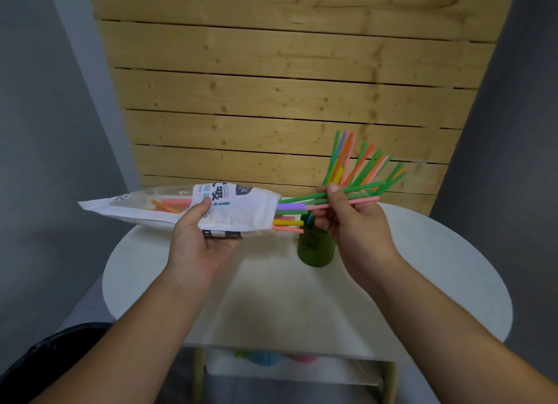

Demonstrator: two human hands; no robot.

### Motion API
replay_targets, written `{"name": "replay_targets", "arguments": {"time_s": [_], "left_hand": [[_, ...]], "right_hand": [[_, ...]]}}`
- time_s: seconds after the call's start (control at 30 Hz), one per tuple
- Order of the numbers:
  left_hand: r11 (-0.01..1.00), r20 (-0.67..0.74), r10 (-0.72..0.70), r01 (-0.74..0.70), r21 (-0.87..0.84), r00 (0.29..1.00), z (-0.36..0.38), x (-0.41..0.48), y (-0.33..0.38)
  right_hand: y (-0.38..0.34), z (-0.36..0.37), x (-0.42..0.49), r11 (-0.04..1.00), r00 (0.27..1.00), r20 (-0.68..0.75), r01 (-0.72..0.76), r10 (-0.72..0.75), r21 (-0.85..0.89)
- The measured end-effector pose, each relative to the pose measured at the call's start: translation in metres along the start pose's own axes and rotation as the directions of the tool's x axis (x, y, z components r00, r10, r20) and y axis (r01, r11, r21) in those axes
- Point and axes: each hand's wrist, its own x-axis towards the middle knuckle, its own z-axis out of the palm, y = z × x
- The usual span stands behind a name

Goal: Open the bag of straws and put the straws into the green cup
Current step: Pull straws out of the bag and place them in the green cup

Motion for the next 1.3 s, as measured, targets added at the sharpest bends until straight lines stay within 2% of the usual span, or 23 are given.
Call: {"name": "replay_targets", "arguments": {"time_s": [0.17, 0.4, 0.63, 0.73, 0.83, 0.97, 1.17, 1.3], "left_hand": [[0.999, -0.03, 0.016, -0.017, -0.045, 0.999, -0.006, 0.006, 0.009], [0.998, -0.022, 0.032, -0.033, -0.055, 0.999, -0.01, 0.011, 0.012], [0.997, -0.015, 0.05, -0.051, -0.053, 0.999, -0.009, 0.016, 0.01], [0.998, -0.013, 0.05, -0.05, -0.047, 0.999, -0.008, 0.015, 0.008], [0.998, -0.008, 0.04, -0.04, -0.038, 0.999, -0.007, 0.014, 0.006], [0.999, -0.003, 0.026, -0.026, -0.041, 1.0, -0.006, 0.012, 0.005], [1.0, 0.002, 0.008, -0.008, -0.03, 1.0, -0.004, 0.008, 0.002], [1.0, 0.002, 0.004, -0.004, 0.004, 1.0, -0.007, 0.005, 0.002]], "right_hand": [[-0.016, -0.02, 0.009, 0.997, 0.998, -0.03, 0.053, -0.051, 0.047], [-0.032, -0.057, 0.022, 0.993, 0.995, -0.094, 0.048, -0.038, 0.107], [-0.039, -0.104, 0.033, 0.992, 0.969, -0.246, 0.052, -0.023, 0.112], [-0.043, -0.114, 0.034, 0.995, 0.95, -0.296, 0.103, -0.095, 0.012], [-0.047, -0.115, 0.036, 0.969, 0.928, -0.302, 0.164, -0.216, -0.186], [-0.047, -0.1, 0.036, 0.883, 0.929, -0.198, 0.208, -0.313, -0.42], [-0.024, -0.062, 0.042, 0.739, 0.967, -0.048, 0.159, -0.25, -0.655], [-0.005, -0.054, 0.052, 0.802, 0.985, -0.072, 0.084, -0.156, -0.591]]}}
